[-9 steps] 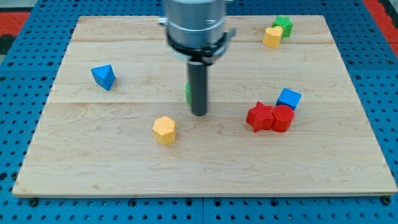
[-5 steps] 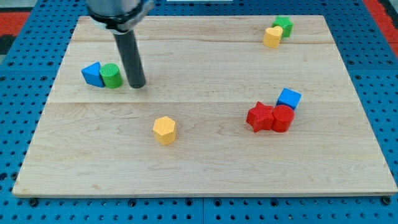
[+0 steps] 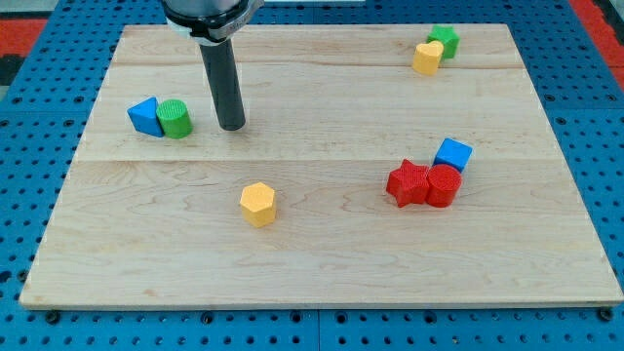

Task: Push yellow hexagon closer to green circle and blue triangle

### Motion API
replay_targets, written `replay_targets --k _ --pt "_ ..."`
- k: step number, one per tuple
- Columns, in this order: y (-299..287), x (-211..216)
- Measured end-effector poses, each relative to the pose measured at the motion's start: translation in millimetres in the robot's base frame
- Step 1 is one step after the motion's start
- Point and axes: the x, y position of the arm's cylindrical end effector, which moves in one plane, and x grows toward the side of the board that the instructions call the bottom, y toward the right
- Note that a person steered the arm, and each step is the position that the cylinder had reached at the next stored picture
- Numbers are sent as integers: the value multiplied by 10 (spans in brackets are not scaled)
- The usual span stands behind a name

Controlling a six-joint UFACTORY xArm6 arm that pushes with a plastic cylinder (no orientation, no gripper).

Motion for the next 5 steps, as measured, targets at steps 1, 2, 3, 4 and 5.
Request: replay_targets --k 1,2,3,4,5 --pt "129 0" --pt "568 213" --pt "793 563" --pt "1008 933" --pt "983 1267"
